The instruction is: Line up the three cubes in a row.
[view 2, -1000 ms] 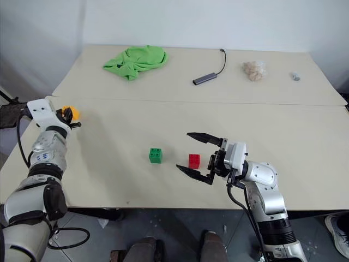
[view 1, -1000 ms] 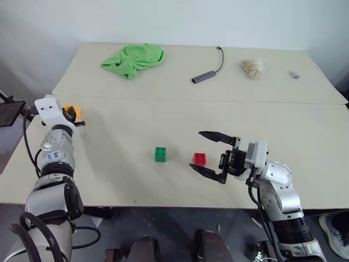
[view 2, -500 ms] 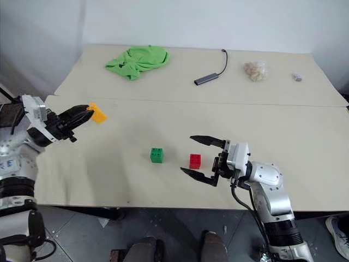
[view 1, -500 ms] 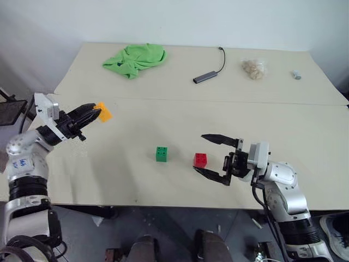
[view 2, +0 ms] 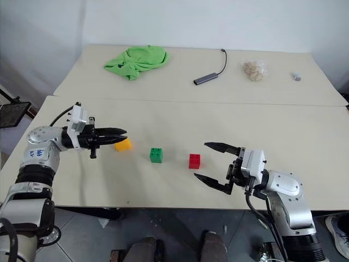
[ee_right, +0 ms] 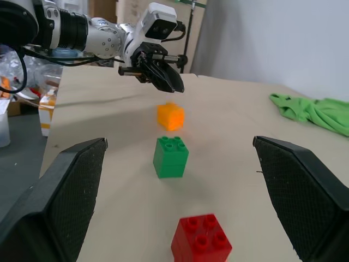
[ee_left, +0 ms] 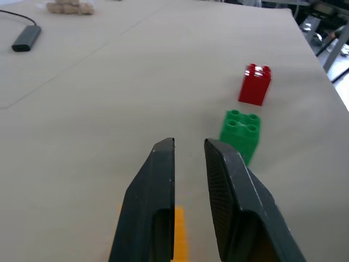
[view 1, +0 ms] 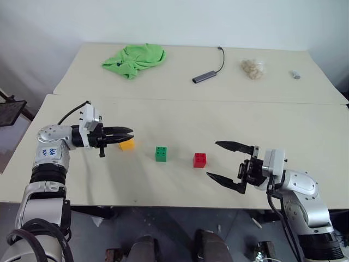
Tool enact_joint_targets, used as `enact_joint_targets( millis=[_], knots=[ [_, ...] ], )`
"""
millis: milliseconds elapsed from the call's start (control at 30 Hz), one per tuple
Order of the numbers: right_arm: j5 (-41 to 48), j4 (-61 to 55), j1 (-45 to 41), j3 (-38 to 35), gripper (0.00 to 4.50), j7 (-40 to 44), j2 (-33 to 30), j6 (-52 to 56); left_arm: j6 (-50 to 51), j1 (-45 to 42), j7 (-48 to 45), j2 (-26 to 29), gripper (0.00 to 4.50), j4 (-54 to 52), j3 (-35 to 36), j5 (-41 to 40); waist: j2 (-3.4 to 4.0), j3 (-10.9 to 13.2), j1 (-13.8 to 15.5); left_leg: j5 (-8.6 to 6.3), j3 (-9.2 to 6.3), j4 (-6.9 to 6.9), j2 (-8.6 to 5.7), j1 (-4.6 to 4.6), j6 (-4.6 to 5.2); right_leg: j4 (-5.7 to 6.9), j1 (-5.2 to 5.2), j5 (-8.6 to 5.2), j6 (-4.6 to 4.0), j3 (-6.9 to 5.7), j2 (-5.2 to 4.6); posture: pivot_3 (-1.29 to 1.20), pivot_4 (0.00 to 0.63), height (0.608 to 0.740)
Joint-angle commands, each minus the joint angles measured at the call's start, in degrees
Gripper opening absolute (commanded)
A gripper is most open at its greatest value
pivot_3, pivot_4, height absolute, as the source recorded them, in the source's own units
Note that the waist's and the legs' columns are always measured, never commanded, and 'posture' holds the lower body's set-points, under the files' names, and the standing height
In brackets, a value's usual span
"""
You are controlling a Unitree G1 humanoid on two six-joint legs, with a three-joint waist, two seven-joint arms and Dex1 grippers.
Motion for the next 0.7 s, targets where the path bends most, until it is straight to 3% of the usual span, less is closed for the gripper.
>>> enact_joint_targets(
  millis=[33, 233, 267, 333, 467, 667, 700],
  knots=[
    [0.4, -2.8, 1.4, -1.5, 4.5, -1.2, -0.2, -0.3, -0.5, -1.6, 3.8, 0.9, 1.77, 0.9, 3.4, -0.3, 0.0, 0.0, -0.1, 0.0, 0.0, 0.0, 0.0, 0.01, 0.0, 0.01, 0.0, 0.0, 0.0, 0.0, 0.0, 0.0, 0.15, 0.74],
    [-0.3, -3.0, 2.2, -0.6, 4.5, -2.3, 0.4, -0.7, -3.0, 4.2, 8.2, 2.5, 3.66, -2.8, 8.2, -1.4, 0.01, 0.0, -0.1, -0.01, 0.0, 0.0, 0.01, 0.01, 0.01, 0.01, 0.0, 0.0, 0.0, 0.03, -0.01, 0.0, 0.15, 0.74],
    [-0.4, -2.8, 2.3, -0.3, 4.5, -2.3, 0.4, -0.7, -2.6, 5.5, 8.3, 2.6, 3.6, -4.2, 8.6, -1.7, 0.01, 0.0, -0.1, -0.01, 0.01, -0.01, 0.01, 0.04, 0.01, 0.02, 0.0, 0.0, 0.0, 0.03, -0.01, 0.0, 0.15, 0.74],
    [-0.5, -2.5, 2.2, 0.2, 4.5, -2.1, 0.5, -0.9, -1.5, 7.7, 8.4, 2.5, 3.35, -7.0, 9.0, -2.2, 0.0, 0.0, 0.0, -0.01, 0.0, -0.01, 0.02, 0.02, 0.01, 0.02, -0.01, 0.0, 0.0, 0.02, 0.0, 0.0, 0.15, 0.74],
    [-0.8, -1.5, 0.8, 1.3, 4.5, -1.8, 1.0, -1.0, -1.2, 13.6, 9.5, 1.8, 2.13, -14.5, 7.2, -0.7, 0.0, 0.0, 0.4, -0.02, -0.01, 0.05, 0.01, 0.0, 0.04, 0.03, 0.02, 0.0, 0.0, 0.03, -0.02, 0.0, 0.15, 0.74],
    [-1.1, -0.6, -0.5, 1.8, 4.5, -1.4, 1.4, -1.0, -1.4, 14.9, 14.0, -0.3, 0.17, -15.5, 6.6, 0.5, 0.0, 0.0, 0.2, -0.02, -0.01, 0.05, 0.01, 0.01, 0.04, 0.03, 0.01, 0.0, 0.0, 0.04, -0.01, 0.0, 0.15, 0.74],
    [-1.1, -0.4, -0.6, 1.9, 4.5, -1.3, 1.4, -1.0, -1.5, 14.9, 14.5, -0.6, 0.06, -15.6, 6.4, 0.8, 0.0, 0.0, 0.2, -0.02, -0.01, 0.05, 0.01, 0.01, 0.04, 0.03, 0.01, 0.0, 0.0, 0.02, -0.01, 0.0, 0.15, 0.74]
  ],
)
